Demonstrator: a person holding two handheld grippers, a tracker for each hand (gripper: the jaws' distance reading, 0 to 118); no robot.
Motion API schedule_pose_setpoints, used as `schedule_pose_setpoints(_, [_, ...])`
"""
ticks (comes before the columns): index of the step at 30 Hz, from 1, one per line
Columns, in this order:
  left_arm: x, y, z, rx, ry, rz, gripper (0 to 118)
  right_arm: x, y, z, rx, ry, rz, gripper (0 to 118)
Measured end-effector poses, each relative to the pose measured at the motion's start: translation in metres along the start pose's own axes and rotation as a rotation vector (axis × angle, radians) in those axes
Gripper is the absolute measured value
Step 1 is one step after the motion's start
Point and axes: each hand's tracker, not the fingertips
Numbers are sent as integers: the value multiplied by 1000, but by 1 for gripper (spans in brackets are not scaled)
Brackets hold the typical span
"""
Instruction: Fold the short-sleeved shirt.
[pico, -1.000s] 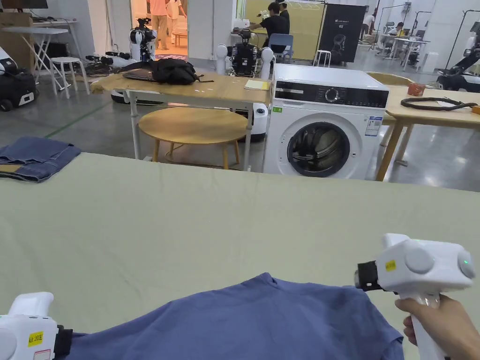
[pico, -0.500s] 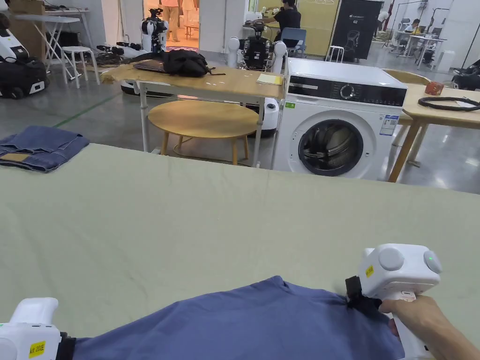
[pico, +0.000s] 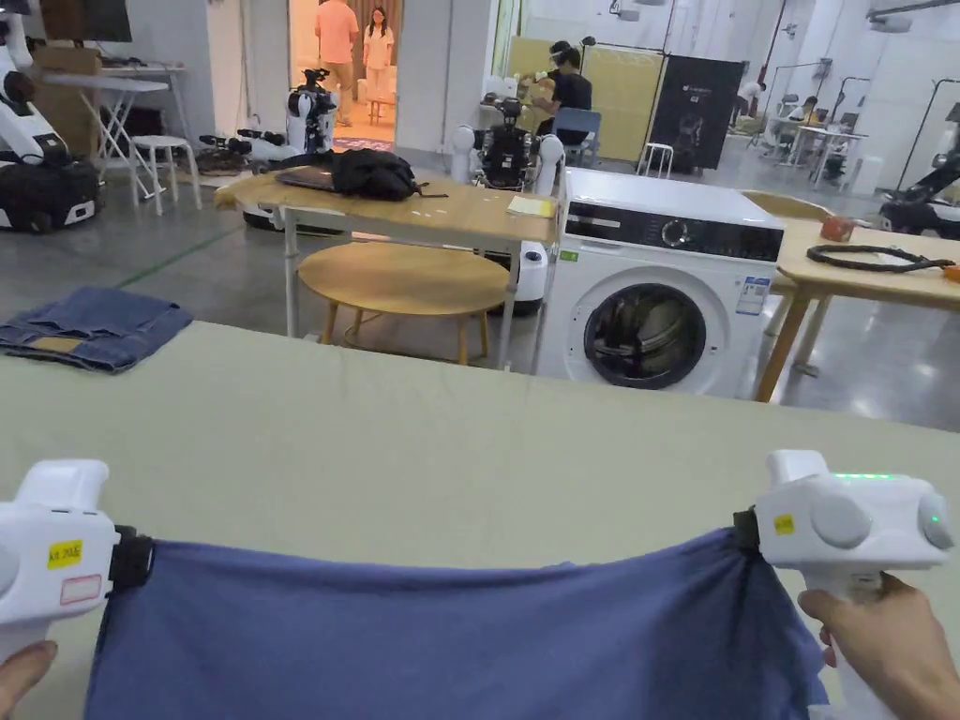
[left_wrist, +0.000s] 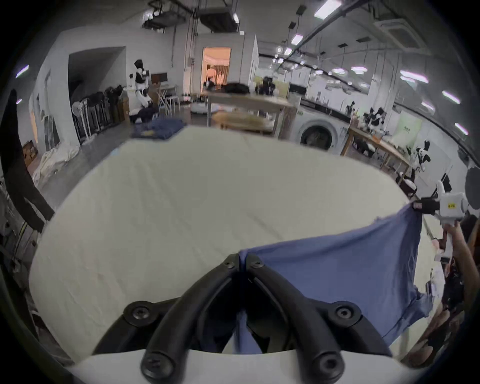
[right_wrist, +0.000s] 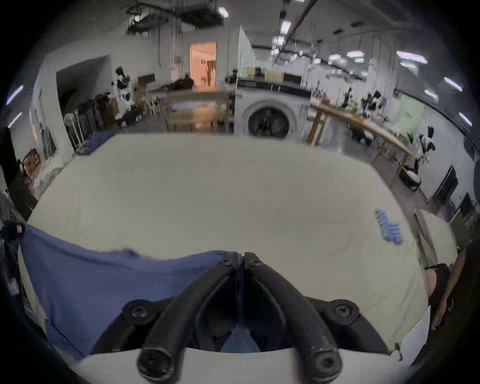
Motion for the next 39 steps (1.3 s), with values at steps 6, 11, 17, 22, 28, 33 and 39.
schedule_pose_setpoints(6, [18,70,82,174,-24,-61,0,15,21,121,219,-33,-40,2])
schedule_pose_setpoints(11, [37,125,139,286,-38,-106,0,35,43,202,370,-80,-73,3])
schedule_pose_setpoints(17, [59,184,178,368,-36,-164,0,60,88,258,527,-128,-97,2])
schedule_pose_setpoints(22, [73,231,178,406,-42,-177,0,73,137,273,576,-163,-109,2])
schedule_pose_setpoints(28, [82,286,157,437,-18,-163,0,70,189,268,596,-206,-141,3])
schedule_pose_setpoints(33, [93,332,139,461,12,-189,0,64,236,253,634,-248,-130,2])
schedule_pose_setpoints(39, [101,371,125,491,20,-185,0,58,272,245,701,-281,-130,3])
